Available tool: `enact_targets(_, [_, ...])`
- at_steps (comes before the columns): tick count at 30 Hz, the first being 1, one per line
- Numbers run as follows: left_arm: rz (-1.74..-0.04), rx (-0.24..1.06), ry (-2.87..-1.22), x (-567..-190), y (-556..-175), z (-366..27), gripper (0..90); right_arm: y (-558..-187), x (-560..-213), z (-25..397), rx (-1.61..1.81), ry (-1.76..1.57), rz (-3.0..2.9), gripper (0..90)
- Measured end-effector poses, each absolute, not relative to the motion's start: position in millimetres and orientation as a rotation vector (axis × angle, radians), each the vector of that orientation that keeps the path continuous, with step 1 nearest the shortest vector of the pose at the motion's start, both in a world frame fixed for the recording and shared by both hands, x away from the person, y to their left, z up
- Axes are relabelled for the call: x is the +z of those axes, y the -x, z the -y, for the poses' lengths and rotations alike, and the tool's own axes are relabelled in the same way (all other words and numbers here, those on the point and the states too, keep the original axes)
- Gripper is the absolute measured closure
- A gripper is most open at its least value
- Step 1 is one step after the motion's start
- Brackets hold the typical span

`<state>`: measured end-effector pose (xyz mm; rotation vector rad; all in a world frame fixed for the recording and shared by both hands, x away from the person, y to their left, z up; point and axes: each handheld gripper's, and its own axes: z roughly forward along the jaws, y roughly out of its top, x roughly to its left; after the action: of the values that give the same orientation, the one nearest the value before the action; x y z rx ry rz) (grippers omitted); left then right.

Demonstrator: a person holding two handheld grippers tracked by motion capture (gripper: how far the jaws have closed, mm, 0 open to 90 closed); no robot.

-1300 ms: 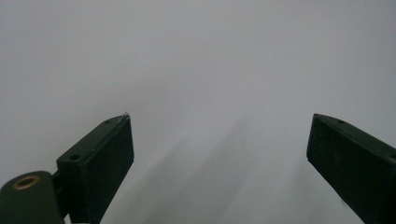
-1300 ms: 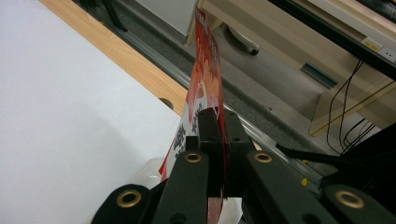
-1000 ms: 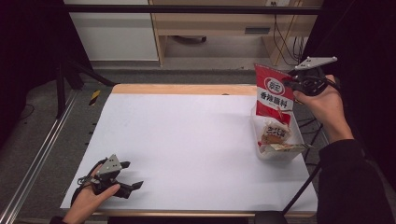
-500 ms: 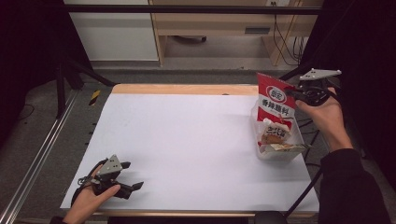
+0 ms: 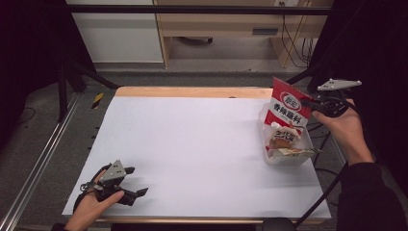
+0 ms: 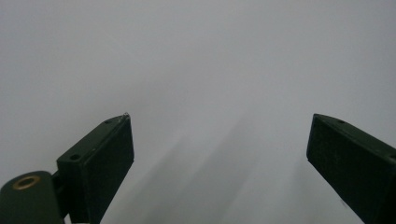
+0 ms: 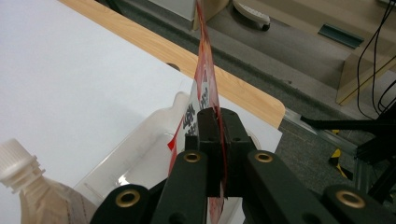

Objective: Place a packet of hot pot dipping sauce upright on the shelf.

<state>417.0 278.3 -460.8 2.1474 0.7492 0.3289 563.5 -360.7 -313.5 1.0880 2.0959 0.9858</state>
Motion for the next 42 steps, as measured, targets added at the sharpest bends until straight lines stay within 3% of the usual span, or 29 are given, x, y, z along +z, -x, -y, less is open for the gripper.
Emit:
enact_targets(12, [-0.743, 0.327, -2.152, -461, -417, -277, 7.2, -556, -320, 373, 0.955, -1.148, -2.083, 81.3])
enact_targets(16, [-0.742, 0.324, -2.157, -461, -416, -277, 7.2, -554, -318, 372, 0.953, -1.143, -2.069, 70.6])
enact_targets(21, [-0.742, 0.324, -2.155, -461, -416, -277, 7.2, -553, -312, 363, 0.963, -1.119, -2.011, 42.0])
enact_targets(24, [-0.741, 0.325, -2.157, -461, -416, -277, 7.2, -550, -299, 353, 0.99, -1.069, -1.978, 33.9])
enact_targets(32, [-0.74, 0.334, -2.155, -460, -416, -278, 7.2, -532, -275, 311, 1.022, -0.964, -1.995, 20.6])
enact_targets(42, [-0.746, 0.355, -2.154, -459, -416, -279, 6.7, -501, -291, 241, 1.066, -0.897, -2.06, 11.3])
